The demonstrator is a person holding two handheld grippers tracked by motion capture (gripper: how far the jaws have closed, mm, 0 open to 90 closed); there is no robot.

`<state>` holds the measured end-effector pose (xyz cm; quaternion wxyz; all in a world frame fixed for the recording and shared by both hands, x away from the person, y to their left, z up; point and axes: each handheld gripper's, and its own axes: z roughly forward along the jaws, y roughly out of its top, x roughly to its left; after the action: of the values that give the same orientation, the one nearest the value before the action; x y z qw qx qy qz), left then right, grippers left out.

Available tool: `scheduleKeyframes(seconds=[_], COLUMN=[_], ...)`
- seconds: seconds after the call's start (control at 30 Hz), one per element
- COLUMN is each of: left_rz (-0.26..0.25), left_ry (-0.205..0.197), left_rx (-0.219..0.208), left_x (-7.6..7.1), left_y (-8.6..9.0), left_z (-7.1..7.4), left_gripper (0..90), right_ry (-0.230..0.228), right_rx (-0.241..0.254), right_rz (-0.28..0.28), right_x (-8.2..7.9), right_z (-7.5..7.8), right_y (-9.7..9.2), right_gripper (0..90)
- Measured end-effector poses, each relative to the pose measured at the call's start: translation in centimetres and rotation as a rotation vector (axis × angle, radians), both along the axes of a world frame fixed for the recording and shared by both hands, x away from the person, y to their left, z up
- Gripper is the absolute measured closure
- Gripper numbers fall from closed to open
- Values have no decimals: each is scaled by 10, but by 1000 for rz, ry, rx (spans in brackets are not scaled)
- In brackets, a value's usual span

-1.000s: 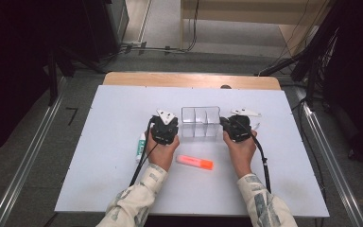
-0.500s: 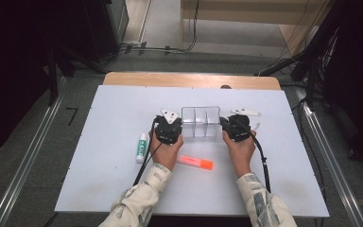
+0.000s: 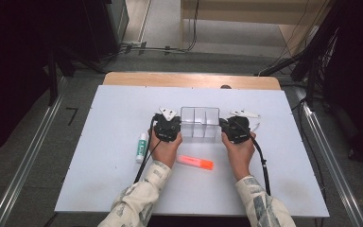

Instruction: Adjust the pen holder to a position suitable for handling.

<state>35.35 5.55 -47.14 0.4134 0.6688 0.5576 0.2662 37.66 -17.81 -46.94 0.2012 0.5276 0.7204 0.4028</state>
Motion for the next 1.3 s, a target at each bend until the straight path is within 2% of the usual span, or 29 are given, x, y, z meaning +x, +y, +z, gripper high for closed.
scheduleKeyframes(seconds=[0.27, 0.33, 0.47, 0.6, 0.7, 0.77, 0.83, 1.03, 1.13, 1.3], left_rz=[9, 14, 32, 74, 85, 91, 96, 118, 140, 154], left_ry=[-15, -13, -11, -18, -17, -8, -14, -19, -20, -20], left_rx=[8, 0, 12, 27, 29, 19, 13, -9, -23, -39], left_x=[-3, -3, -4, -10, -13, -15, -18, -24, -27, -32], left_y=[4, 6, 9, 19, 26, 30, 34, 45, 53, 66], left_z=[1, 1, 1, 3, 6, 7, 7, 7, 6, 5], left_gripper=[870, 831, 743, 648, 571, 479, 447, 312, 275, 264], right_ry=[-1, 0, -6, -9, -1, -6, 1, -3, 0, -9], right_rx=[-9, -8, -12, -21, -27, -34, -22, -47, -58, -62], right_rz=[-3, -5, -15, -44, -64, -79, -82, -107, -116, -126], right_x=[2, 2, 2, 2, 2, 0, -1, -5, -6, -7], right_z=[-1, -1, 0, -1, -3, -4, -5, -7, -7, -5], right_y=[-3, -5, -6, -12, -18, -21, -25, -31, -34, -34], right_gripper=[843, 821, 775, 741, 704, 660, 629, 576, 523, 457])
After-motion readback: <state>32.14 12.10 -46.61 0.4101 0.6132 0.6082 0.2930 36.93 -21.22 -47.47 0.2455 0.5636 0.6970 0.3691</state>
